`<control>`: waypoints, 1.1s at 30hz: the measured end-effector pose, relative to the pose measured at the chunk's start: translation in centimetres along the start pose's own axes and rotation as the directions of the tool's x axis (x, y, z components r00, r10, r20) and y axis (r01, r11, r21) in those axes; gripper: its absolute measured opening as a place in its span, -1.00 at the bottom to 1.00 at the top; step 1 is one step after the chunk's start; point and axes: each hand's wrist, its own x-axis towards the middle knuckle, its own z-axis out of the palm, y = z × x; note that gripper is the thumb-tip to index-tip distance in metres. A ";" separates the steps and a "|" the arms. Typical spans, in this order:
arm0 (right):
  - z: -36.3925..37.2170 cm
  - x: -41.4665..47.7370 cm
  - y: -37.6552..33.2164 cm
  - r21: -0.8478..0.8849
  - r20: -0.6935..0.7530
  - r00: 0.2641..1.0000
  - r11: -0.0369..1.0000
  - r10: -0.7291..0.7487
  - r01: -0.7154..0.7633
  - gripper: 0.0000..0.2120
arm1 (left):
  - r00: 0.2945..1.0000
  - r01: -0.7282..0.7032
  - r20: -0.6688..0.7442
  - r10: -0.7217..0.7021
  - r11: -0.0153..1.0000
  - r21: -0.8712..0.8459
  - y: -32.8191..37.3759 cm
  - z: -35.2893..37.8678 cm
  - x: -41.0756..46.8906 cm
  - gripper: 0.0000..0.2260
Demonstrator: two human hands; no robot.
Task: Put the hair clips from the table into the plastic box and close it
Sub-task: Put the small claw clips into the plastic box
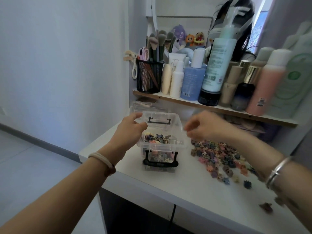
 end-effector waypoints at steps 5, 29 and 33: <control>2.9 -0.5 1.5 -0.425 0.152 0.988 0.904 0.011 0.055 -0.81 | 1.000 -0.002 0.005 0.002 1.000 0.005 0.1 0.0 -0.1 -0.60; 0.3 0.4 0.7 -0.181 -0.031 0.998 0.982 -0.060 0.054 -0.80 | 1.000 -0.007 -0.012 0.007 1.000 0.002 -0.1 0.0 -0.1 -0.59; 2.2 0.6 2.7 -0.378 0.131 0.991 0.926 0.035 0.017 -0.67 | 1.000 -0.003 -0.015 0.003 1.000 0.009 -0.1 0.1 0.0 -0.60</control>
